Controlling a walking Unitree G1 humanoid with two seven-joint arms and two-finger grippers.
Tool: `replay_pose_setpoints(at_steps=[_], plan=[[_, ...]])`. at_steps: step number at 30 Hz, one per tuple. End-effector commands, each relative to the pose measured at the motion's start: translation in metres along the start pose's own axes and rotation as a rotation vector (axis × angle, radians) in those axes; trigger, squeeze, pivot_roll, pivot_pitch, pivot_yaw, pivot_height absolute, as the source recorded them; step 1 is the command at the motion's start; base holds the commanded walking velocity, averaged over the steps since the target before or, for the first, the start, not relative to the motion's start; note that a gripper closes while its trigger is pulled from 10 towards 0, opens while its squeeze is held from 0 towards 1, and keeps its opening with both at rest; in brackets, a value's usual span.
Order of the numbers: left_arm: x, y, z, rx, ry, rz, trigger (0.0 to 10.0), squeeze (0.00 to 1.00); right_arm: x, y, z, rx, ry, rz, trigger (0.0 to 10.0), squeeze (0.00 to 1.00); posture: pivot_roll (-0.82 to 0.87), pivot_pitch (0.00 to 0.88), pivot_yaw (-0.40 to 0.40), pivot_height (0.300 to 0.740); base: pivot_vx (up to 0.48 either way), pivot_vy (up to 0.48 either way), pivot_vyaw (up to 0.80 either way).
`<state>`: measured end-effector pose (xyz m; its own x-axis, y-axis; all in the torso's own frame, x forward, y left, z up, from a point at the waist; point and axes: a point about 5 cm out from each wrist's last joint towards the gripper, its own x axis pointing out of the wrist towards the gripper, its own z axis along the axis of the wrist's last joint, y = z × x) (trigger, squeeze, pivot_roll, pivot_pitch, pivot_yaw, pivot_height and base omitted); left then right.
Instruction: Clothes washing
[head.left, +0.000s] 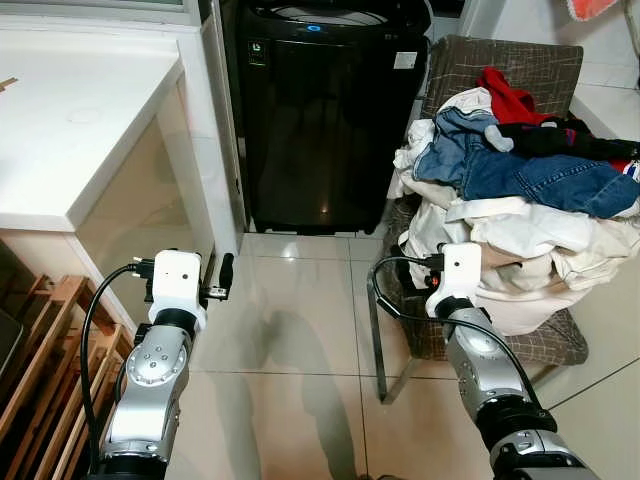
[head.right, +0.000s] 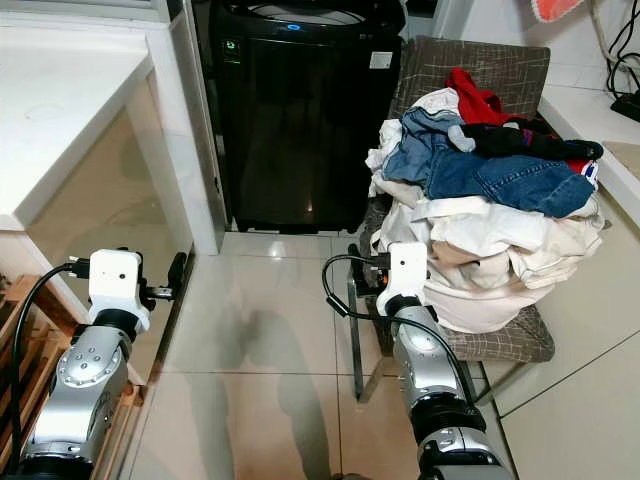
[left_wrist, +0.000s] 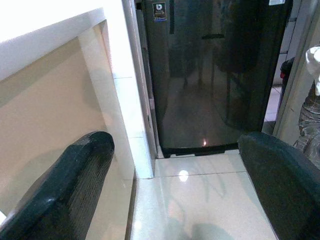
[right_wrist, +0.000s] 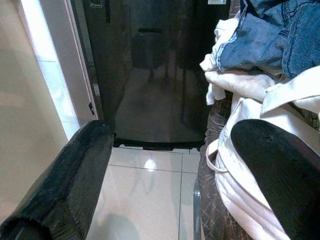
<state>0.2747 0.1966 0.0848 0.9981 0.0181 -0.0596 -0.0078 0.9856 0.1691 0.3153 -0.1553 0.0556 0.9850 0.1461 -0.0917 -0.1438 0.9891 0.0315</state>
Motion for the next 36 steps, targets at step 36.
replay_pose_setpoints(at_steps=[36], plan=[[0.0, -0.003, 0.009, -0.031, -0.055, 0.003, 10.0, 0.0, 0.002, -0.002, 0.024, -0.018, -0.122, 0.023, 10.0, 0.0, -0.03, 0.0, -0.038, 0.74, 0.0, 0.0, 0.0]])
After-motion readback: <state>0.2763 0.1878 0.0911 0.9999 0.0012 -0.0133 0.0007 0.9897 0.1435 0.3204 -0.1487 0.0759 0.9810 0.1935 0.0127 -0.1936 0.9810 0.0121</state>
